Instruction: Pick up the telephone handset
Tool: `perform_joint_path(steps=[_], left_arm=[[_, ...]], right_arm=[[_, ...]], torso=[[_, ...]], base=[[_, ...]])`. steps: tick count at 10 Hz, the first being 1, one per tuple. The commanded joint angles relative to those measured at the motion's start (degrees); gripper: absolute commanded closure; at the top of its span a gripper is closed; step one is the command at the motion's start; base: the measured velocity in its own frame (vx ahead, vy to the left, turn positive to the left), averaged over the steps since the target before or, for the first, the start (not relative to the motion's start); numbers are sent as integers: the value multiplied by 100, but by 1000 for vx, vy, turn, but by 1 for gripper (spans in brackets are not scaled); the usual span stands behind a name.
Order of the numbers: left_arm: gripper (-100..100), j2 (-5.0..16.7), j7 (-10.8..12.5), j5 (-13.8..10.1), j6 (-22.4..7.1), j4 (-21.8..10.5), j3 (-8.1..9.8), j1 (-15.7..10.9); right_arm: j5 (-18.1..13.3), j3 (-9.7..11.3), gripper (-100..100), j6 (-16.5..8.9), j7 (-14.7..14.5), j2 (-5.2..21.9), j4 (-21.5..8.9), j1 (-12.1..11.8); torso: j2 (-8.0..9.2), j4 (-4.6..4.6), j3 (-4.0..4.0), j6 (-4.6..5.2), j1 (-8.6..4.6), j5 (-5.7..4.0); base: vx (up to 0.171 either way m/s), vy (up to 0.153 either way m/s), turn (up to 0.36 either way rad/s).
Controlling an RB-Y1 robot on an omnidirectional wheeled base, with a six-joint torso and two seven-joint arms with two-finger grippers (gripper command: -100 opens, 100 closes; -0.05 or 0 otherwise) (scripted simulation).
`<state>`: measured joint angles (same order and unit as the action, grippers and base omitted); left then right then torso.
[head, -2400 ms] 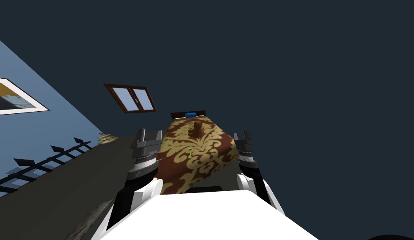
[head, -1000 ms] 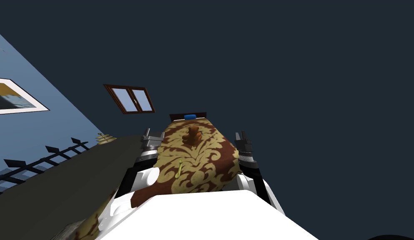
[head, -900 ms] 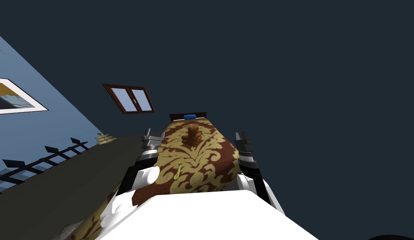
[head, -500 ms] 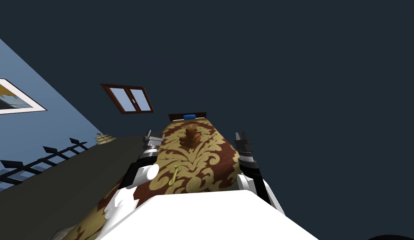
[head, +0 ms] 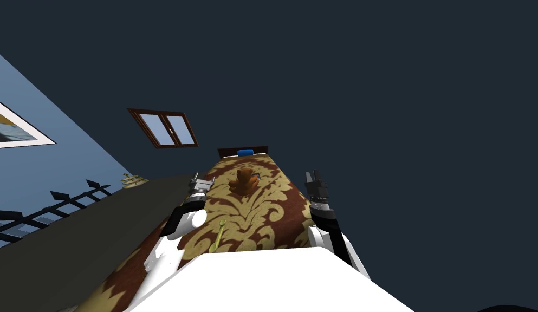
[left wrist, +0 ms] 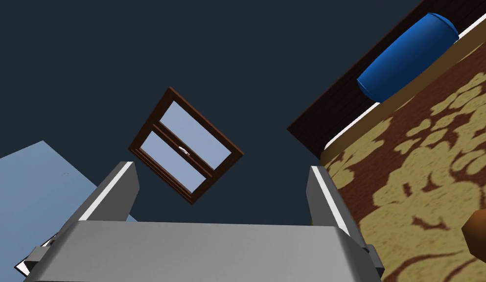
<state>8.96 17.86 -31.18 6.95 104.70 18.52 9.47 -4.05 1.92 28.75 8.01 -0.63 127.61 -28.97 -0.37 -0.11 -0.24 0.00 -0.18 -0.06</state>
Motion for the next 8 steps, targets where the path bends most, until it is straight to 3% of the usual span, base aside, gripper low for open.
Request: perform_joint_path(steps=[1,8], left_arm=[[-100,15,116,-105,-208,-286,116,-153],[-100,97,430,-302,-810,-1332,456,-576]], right_arm=[[0,0,0,0,0,0,0,0],[0,0,0,0,0,0,0,0]], torso=[[0,0,0,0,0,0],[7,2,5,-1,6,2]], base=[[73,-62,17],[72,-55,14]])
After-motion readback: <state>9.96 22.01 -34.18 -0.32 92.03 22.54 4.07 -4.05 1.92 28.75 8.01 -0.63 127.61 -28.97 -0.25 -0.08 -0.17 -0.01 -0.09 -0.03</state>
